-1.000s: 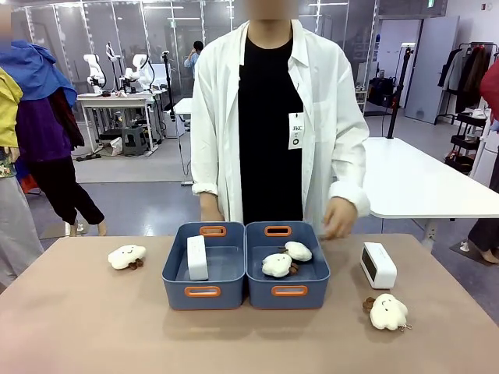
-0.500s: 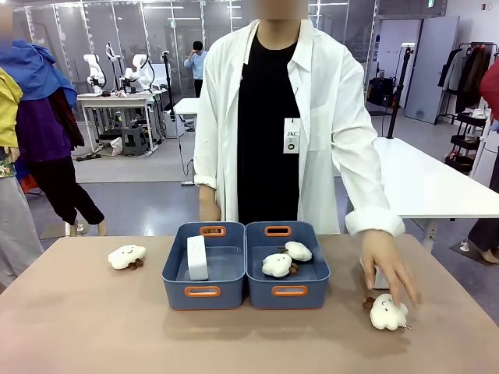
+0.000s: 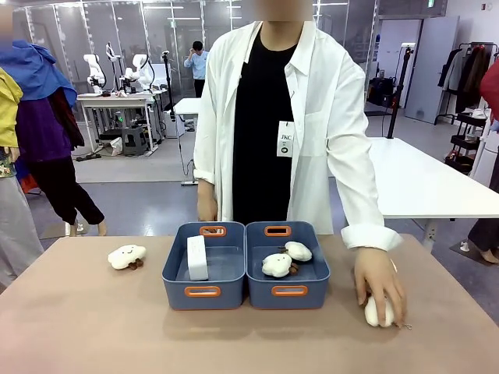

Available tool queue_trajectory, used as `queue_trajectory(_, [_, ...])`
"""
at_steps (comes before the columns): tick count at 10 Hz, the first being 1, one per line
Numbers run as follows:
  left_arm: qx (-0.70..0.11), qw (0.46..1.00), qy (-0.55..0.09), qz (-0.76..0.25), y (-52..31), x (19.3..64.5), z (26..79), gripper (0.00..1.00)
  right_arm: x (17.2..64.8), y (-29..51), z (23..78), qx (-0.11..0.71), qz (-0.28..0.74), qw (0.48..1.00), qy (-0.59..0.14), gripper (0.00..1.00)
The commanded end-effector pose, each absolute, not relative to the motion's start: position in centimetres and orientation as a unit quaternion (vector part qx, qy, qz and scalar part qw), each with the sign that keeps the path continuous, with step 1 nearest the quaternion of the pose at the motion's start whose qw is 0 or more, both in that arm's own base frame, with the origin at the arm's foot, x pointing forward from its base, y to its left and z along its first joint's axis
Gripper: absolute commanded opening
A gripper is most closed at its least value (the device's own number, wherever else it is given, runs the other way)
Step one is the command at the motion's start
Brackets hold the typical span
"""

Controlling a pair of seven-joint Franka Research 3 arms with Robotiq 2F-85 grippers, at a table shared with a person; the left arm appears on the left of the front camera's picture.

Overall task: Sort the digital clocks into the basket.
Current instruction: Pick up the Digital clock from the table and place it into the empty Plastic storage basket.

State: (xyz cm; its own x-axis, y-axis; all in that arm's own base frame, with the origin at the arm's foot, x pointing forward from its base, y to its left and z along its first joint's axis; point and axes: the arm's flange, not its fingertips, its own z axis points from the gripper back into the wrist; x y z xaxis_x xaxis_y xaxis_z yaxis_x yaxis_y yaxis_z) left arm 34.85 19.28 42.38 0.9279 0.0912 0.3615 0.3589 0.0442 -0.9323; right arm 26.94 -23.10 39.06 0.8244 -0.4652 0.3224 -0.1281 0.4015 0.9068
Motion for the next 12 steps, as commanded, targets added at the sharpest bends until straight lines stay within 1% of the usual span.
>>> queue_trajectory(1, [-0.685, 0.704, -0.161, -0.095, 19.2, 34.2, 42.9, 1.00, 27.0, -21.7, 41.7, 0.527, -0.065, 0.805, -0.266, 1.00])
queue_trajectory(3, [-0.685, 0.704, -0.161, -0.095, 19.2, 34.2, 42.9, 1.00, 28.7, -18.3, 44.1, 0.489, -0.030, 0.841, -0.231, 1.00])
queue_trajectory(5, [-0.685, 0.704, -0.161, -0.095, 19.2, 34.2, 42.9, 1.00, 29.1, -17.4, 44.5, 0.485, -0.026, 0.845, -0.223, 1.00])
queue_trajectory(7, [-0.685, 0.704, -0.161, -0.095, 19.2, 34.2, 42.9, 1.00, 27.4, -20.8, 44.5, 0.517, -0.051, 0.821, -0.237, 1.00])
queue_trajectory(10, [-0.685, 0.704, -0.161, -0.095, 19.2, 34.2, 42.9, 1.00, 22.5, -28.7, 43.6, 0.581, -0.108, 0.759, -0.274, 1.00])
queue_trajectory(11, [-0.685, 0.704, -0.161, -0.095, 19.2, 34.2, 42.9, 1.00, 21.6, -29.8, 43.8, 0.584, -0.113, 0.749, -0.291, 1.00])
queue_trajectory(12, [-0.685, 0.704, -0.161, -0.095, 19.2, 34.2, 42.9, 1.00, 21.2, -30.1, 44.0, 0.580, -0.114, 0.750, -0.298, 1.00])
